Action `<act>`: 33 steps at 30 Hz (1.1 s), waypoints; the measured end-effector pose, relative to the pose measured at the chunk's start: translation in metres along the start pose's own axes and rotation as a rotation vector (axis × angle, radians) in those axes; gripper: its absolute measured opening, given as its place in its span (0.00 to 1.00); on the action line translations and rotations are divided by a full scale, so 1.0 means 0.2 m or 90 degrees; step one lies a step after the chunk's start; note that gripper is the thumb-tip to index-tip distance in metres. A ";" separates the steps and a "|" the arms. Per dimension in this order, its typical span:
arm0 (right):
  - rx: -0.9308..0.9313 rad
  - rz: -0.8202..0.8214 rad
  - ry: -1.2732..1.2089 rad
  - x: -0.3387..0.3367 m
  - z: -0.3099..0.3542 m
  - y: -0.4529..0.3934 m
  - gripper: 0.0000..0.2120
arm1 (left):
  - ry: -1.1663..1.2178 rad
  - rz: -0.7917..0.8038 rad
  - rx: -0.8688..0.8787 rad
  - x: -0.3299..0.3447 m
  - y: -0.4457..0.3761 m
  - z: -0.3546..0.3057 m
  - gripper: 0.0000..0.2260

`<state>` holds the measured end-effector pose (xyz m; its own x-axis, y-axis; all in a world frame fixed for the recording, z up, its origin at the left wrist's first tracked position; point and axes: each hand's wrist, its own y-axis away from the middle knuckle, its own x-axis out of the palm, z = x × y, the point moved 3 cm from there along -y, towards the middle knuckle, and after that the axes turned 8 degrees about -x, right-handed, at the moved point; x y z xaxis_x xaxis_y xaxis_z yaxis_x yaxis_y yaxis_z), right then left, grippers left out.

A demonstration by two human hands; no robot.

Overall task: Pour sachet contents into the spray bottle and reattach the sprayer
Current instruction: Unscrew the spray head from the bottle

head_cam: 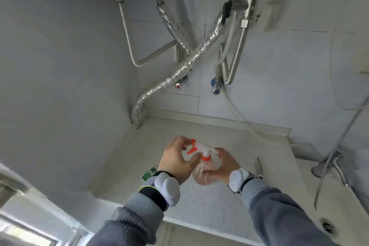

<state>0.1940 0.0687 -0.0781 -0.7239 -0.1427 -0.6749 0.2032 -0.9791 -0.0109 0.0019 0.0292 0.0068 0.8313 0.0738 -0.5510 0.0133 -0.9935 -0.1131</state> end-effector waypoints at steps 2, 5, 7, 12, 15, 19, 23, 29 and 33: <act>-0.034 0.032 -0.005 0.04 0.02 -0.03 0.28 | -0.027 0.008 0.009 0.02 -0.04 -0.02 0.14; -0.022 0.049 0.004 0.12 -0.01 -0.02 0.28 | -0.056 0.008 0.029 0.06 -0.07 -0.02 0.16; -0.018 0.053 0.022 0.15 -0.03 -0.02 0.27 | -0.079 -0.008 0.055 0.09 -0.09 -0.03 0.16; -0.013 0.043 0.032 0.19 -0.05 0.00 0.26 | -0.196 -0.006 0.134 0.11 -0.12 -0.07 0.21; -0.035 0.043 0.046 0.17 -0.04 0.02 0.25 | -0.324 0.067 0.155 0.14 -0.14 -0.09 0.26; -0.033 0.055 0.061 0.15 -0.04 0.03 0.21 | -0.450 0.149 0.172 0.17 -0.16 -0.12 0.25; -0.052 0.048 0.069 0.13 -0.03 0.03 0.19 | -0.557 0.185 0.204 0.18 -0.21 -0.17 0.19; -0.059 0.023 0.062 0.10 0.01 0.02 0.29 | -0.574 0.190 0.133 0.17 -0.23 -0.26 0.15; -0.064 0.010 0.068 0.09 0.03 0.02 0.31 | -0.550 0.163 0.036 0.18 -0.23 -0.30 0.16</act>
<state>0.1778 0.0604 -0.0865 -0.6476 -0.1358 -0.7498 0.2825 -0.9567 -0.0707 0.0635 0.0719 0.0416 0.0967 -0.0873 -0.9915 -0.1610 -0.9844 0.0710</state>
